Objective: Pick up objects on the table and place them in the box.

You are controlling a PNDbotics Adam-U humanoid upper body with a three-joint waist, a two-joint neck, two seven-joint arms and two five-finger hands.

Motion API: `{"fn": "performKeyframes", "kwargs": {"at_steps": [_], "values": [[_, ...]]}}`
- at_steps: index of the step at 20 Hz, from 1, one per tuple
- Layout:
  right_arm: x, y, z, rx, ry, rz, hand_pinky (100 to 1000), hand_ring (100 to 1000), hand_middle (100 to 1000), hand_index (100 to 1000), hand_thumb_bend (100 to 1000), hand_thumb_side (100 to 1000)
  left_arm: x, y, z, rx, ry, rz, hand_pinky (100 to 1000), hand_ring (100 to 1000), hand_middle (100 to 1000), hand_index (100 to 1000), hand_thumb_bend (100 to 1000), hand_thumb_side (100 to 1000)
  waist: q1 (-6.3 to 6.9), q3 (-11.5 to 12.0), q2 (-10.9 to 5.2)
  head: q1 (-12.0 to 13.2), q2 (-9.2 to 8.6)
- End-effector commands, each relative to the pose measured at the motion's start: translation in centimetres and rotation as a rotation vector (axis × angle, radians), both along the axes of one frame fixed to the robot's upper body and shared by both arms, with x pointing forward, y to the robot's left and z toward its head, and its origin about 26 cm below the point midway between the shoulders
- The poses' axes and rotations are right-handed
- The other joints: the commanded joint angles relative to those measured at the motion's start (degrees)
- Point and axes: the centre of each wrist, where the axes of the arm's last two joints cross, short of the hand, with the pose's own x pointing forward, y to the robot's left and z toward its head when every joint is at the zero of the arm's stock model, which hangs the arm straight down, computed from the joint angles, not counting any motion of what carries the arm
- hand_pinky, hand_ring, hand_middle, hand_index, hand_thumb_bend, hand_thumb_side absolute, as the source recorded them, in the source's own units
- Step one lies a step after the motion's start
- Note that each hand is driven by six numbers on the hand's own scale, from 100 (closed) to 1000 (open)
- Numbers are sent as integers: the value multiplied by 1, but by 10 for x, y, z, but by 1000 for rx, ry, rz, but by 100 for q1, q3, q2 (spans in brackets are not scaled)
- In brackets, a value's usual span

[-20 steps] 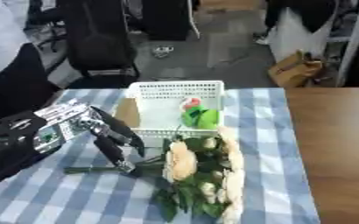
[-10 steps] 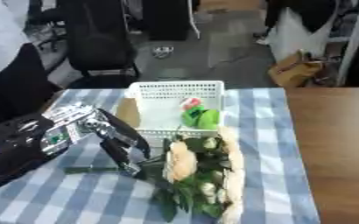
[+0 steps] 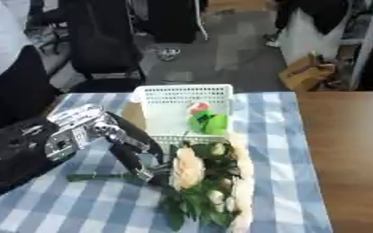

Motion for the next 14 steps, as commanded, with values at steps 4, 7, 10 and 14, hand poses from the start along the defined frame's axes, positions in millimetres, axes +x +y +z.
{"fn": "performKeyframes", "kwargs": {"at_steps": [4, 7, 10, 14], "values": [[1, -1, 9, -26, -19, 17, 722, 768, 616, 631, 100, 966, 10, 5, 12, 25, -62, 29, 984, 1000, 1000, 1000, 632, 1000, 1, 3, -96, 12, -73], [1, -1, 8, -25, -19, 18, 722, 768, 616, 631, 100, 966, 13, 6, 11, 32, -67, 39, 984, 1000, 1000, 1000, 638, 1000, -1, -1, -96, 20, -80], [1, -1, 9, -24, -20, 18, 723, 768, 616, 631, 100, 965, 17, 8, 9, 40, -68, 47, 984, 1000, 1000, 1000, 647, 1000, -1, -7, -95, 21, -78], [1, -1, 9, -23, -21, 19, 723, 768, 616, 631, 100, 965, 21, 10, 6, 44, -61, 55, 984, 1000, 1000, 1000, 644, 1000, -2, -14, -93, 12, -74]]}}
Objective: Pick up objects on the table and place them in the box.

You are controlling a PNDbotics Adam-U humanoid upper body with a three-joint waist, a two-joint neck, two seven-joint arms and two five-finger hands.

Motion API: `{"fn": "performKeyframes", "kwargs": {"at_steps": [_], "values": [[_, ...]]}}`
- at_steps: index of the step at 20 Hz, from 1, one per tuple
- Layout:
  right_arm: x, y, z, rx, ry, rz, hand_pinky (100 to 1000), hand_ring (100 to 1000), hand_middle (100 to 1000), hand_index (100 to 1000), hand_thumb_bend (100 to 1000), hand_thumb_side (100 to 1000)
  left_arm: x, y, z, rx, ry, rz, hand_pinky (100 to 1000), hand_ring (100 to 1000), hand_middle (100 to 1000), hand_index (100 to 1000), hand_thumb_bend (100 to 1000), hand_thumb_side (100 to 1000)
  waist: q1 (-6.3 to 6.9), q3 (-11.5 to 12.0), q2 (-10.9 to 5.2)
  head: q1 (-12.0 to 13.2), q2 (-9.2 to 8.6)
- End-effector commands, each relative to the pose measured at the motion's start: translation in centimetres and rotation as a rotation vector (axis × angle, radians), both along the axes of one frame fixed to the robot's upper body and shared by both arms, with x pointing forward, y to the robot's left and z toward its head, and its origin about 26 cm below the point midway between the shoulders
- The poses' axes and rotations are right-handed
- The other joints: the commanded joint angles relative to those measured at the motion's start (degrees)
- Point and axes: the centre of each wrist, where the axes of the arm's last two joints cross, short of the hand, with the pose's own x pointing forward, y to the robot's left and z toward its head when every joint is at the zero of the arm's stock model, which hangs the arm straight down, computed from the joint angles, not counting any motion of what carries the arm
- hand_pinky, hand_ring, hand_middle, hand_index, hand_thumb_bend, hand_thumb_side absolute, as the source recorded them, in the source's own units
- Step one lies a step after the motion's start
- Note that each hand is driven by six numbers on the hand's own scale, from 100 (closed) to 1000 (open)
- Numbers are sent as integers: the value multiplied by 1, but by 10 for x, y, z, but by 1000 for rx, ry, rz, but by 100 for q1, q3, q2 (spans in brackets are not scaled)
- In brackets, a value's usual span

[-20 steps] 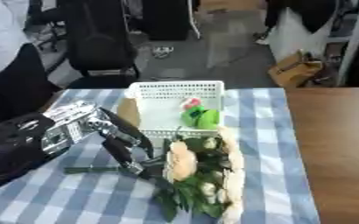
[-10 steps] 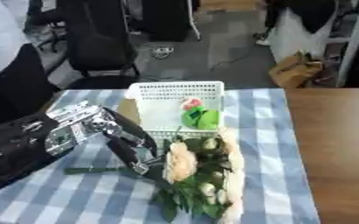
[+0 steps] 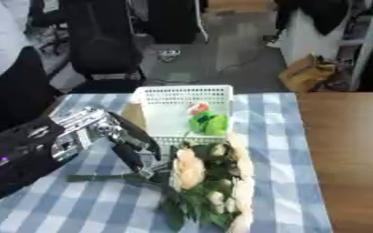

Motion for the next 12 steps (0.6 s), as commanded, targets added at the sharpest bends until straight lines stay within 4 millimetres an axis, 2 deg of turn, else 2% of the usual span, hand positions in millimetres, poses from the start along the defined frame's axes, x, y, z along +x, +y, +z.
{"fn": "performKeyframes", "kwargs": {"at_steps": [1, 12], "values": [[1, -1, 9, -21, -20, 16, 723, 768, 616, 631, 100, 965, 7, 4, 14, 1, -38, 7, 984, 1000, 1000, 1000, 644, 1000, -2, -3, -93, 4, -61], [1, -2, 9, -17, -21, 15, 723, 768, 616, 631, 100, 963, 14, 4, 2, -3, 1, 5, 991, 1000, 1000, 1000, 661, 1000, -7, -12, -97, 3, -80]]}}
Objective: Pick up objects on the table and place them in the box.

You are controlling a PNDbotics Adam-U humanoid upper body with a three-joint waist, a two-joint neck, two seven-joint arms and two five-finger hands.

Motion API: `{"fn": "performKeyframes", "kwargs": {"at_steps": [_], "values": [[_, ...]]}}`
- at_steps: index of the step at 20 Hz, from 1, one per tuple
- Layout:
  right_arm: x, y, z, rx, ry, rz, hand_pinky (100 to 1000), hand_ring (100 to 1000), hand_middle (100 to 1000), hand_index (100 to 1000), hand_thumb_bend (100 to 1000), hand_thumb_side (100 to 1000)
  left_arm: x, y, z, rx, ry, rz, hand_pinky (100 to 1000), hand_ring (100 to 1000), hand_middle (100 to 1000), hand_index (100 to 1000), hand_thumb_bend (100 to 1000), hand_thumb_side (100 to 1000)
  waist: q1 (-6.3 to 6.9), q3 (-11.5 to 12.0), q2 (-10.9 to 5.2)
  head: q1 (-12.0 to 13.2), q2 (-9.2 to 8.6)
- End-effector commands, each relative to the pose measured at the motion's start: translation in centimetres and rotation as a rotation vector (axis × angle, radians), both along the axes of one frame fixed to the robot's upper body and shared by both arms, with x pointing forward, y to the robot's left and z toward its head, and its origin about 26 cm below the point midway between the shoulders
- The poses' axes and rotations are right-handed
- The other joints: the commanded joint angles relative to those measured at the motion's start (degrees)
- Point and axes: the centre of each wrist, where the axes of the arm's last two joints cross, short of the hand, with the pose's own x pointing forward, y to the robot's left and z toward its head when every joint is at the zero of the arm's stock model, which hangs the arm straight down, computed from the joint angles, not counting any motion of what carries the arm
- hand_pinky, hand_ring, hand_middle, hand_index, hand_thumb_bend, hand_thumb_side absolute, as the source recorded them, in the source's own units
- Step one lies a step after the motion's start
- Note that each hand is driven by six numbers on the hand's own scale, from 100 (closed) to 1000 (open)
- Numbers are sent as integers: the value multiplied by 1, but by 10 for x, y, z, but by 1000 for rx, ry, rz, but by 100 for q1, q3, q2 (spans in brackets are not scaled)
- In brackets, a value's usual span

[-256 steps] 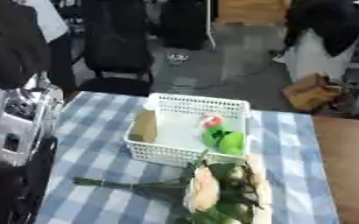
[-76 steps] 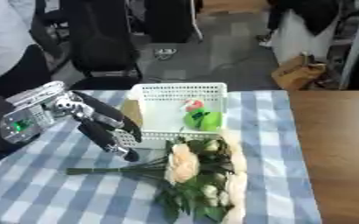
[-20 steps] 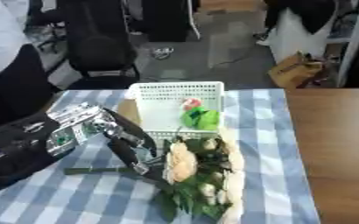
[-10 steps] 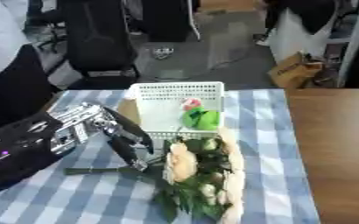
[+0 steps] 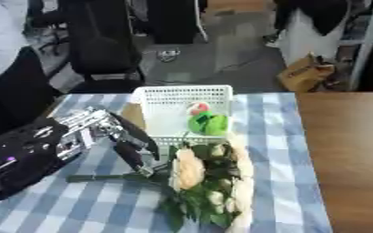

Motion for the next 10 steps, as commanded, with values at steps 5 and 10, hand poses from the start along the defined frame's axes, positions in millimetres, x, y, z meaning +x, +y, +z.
{"fn": "performKeyframes", "kwargs": {"at_steps": [5, 10], "values": [[1, -2, 9, -23, -21, 13, 723, 768, 616, 630, 100, 962, 7, 3, 7, -2, -11, -3, 992, 1000, 1000, 1000, 672, 1000, -7, -2, -96, 3, -52], [1, -2, 9, -22, -21, 14, 723, 768, 616, 629, 100, 961, 8, 1, 3, 2, -2, -6, 994, 1000, 1000, 1000, 680, 1000, -12, -5, -93, 12, -58]]}}
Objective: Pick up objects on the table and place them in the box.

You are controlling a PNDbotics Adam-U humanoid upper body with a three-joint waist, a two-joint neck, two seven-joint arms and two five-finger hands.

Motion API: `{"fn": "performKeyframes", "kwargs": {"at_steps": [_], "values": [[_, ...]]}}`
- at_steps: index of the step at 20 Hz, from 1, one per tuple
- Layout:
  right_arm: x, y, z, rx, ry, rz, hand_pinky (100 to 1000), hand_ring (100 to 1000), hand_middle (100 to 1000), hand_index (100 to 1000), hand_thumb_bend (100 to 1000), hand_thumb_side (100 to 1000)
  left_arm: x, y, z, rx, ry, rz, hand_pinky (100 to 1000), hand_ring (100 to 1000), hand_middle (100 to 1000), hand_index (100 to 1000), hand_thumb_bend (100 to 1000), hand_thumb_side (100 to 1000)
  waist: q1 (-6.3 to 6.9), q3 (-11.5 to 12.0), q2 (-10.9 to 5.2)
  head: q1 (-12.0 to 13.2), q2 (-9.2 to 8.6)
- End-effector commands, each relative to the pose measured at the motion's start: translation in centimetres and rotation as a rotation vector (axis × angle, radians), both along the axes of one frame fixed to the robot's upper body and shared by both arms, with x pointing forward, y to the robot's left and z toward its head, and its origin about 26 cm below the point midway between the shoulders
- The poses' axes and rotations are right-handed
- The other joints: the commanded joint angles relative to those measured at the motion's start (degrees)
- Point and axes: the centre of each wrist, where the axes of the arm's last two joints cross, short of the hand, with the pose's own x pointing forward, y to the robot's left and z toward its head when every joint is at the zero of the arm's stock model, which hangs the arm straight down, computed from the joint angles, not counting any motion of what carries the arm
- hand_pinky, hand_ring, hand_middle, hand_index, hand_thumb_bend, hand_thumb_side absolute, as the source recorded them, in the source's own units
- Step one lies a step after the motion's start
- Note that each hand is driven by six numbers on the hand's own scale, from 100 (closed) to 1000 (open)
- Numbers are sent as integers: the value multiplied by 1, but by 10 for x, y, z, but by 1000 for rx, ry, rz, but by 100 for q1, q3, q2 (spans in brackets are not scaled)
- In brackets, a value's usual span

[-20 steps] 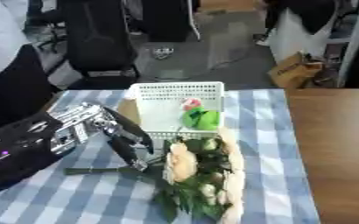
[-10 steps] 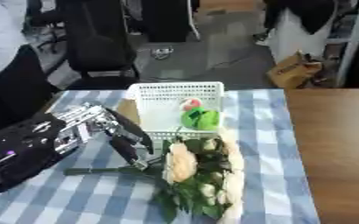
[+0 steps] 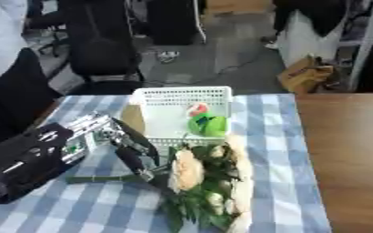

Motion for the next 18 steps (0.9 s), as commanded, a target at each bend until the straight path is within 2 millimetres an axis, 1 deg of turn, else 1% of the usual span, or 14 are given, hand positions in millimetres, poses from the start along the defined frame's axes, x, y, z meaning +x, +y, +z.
{"fn": "performKeyframes", "kwargs": {"at_steps": [1, 11, 18], "values": [[1, -2, 9, -29, -20, 12, 723, 768, 616, 629, 100, 961, 5, 1, 11, 6, -27, -3, 994, 1000, 1000, 1000, 681, 1000, -13, 1, -94, 18, -57], [2, -1, 10, -27, -23, 17, 723, 769, 616, 629, 100, 960, 9, -5, 2, 15, -15, -15, 993, 1000, 1000, 1000, 680, 1000, -25, -31, -76, 30, -77], [2, -2, 11, -22, -26, 19, 723, 769, 616, 628, 100, 960, 12, -6, -4, 24, -7, -13, 993, 1000, 1000, 1000, 675, 1000, -27, -57, -77, 41, -103]]}}
